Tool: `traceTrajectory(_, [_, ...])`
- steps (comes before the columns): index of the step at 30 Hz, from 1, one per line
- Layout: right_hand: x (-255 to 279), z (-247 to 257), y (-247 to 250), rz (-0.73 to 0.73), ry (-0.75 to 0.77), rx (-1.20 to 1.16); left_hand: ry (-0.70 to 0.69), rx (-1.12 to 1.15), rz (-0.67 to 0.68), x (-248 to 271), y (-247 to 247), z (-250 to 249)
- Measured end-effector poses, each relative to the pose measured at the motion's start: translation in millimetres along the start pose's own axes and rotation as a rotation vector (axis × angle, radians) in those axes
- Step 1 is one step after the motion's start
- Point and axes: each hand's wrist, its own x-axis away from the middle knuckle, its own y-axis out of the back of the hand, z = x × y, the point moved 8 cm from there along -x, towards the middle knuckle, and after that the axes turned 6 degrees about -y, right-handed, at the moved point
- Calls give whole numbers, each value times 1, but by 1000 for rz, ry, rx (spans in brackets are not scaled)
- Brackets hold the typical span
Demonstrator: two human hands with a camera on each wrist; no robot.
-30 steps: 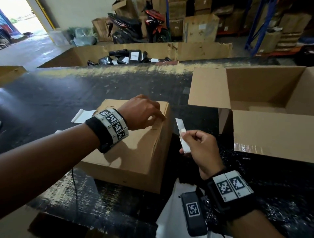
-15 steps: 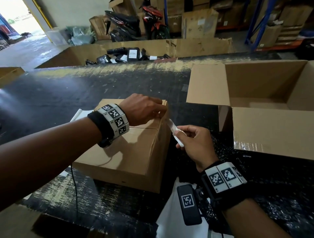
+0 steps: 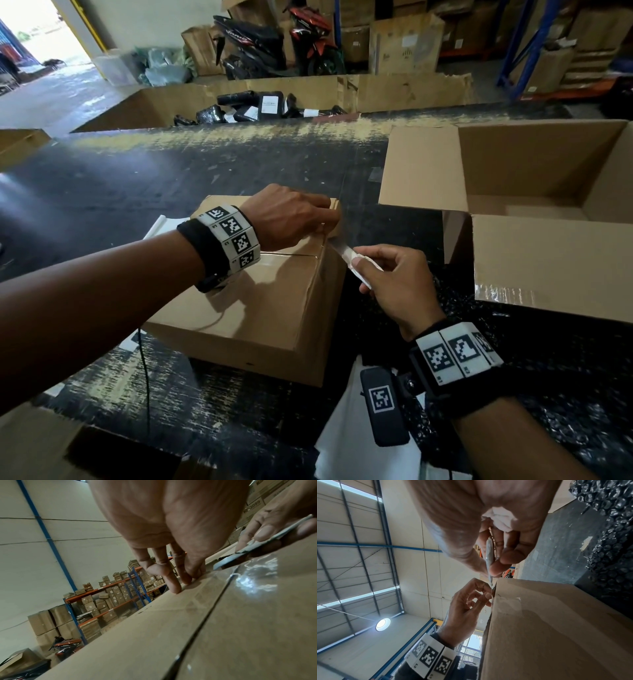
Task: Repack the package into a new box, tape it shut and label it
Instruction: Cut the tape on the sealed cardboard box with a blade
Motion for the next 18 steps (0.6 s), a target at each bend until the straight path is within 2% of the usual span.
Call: traceTrajectory(18, [-28,6,-26,50,-14,157,-12,-14,-22,0,0,0])
